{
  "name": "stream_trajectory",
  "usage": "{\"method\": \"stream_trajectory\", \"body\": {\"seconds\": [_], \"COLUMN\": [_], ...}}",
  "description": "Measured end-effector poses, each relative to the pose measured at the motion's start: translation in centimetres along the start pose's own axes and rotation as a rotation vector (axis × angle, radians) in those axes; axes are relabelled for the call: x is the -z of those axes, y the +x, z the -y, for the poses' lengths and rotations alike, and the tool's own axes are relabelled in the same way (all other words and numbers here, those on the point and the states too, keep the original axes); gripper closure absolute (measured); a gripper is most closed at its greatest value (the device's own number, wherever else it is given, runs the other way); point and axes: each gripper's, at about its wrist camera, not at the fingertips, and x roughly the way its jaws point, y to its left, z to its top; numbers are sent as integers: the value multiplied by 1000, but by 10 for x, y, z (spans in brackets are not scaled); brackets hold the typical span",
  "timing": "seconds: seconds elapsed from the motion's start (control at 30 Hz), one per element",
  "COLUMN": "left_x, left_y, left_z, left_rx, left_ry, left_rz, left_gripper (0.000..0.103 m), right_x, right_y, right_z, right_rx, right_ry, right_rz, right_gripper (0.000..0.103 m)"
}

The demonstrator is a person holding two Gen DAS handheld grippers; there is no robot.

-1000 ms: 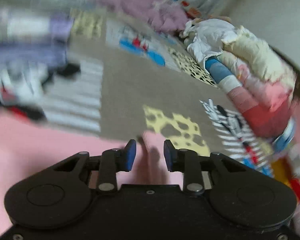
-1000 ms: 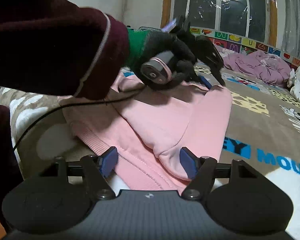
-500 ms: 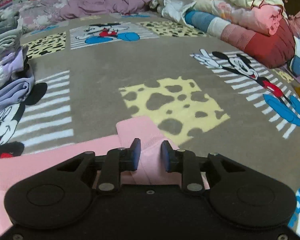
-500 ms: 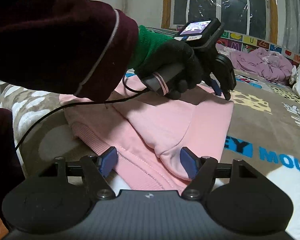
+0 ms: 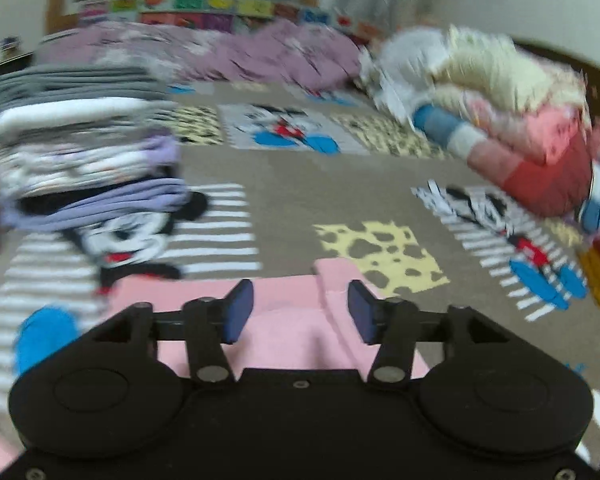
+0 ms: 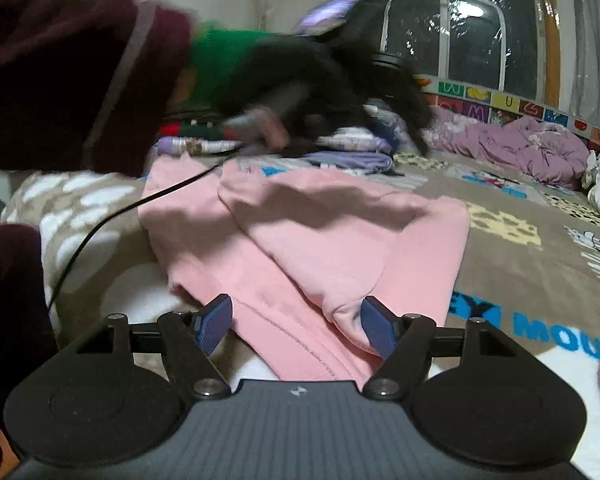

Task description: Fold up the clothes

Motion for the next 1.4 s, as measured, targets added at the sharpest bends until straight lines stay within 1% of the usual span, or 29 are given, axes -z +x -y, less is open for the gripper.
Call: {"method": "stream_trajectory", "body": {"seconds": [0.1,0.2,0.33,0.43,0.53,0.57,0.67,0.77,0.83,0.87,0.93,1.0,1.07,1.13,1.2,1.27,1.4], "left_x": [14,36,73,97,114,116,118,120,122,122,125,122,119,116,110,99,72], "left_y": [-44,-81,-109,-115,-114,-112,-108,-103,-100,-98,-95,-90,-84,-79,-77,-80,-80], "left_z": [-27,-53,-74,-82,-86,-86,-89,-93,-95,-96,-100,-100,-101,-102,-101,-94,-81], "left_rx": [-28,-69,-84,-64,-39,-34,-39,-52,-59,-57,-45,-47,-41,-37,-31,-21,54], "left_ry": [-86,-189,-306,-382,-445,-458,-483,-507,-523,-535,-547,-545,-544,-545,-559,-563,-605], "left_rz": [51,82,87,71,56,50,46,42,41,43,49,50,49,47,55,84,134], "left_gripper": [50,50,50,50,50,50,50,50,50,52,62,67,68,93,96,97,98], "right_x": [-4,-5,-6,-2,2,4,9,5,7,8,8,7,8,10,11,12,11], "right_y": [-8,-13,-27,-27,-24,-20,-9,-10,-4,-2,-4,-4,-4,-3,-2,-2,-6], "right_z": [5,13,19,23,15,14,9,10,11,12,8,8,8,7,7,7,9], "right_rx": [19,77,164,168,133,122,90,68,44,32,15,6,-1,-8,-15,-21,-19], "right_ry": [18,35,40,35,-8,-13,-28,-14,-1,4,-1,6,7,9,11,12,28], "right_rz": [27,51,109,93,70,43,-33,-25,-68,-85,-87,-87,-96,-105,-114,-120,-94], "right_gripper": [32,33,32,32,32,30,30,29,28,27,26,26,25,23,21,21,23]}}
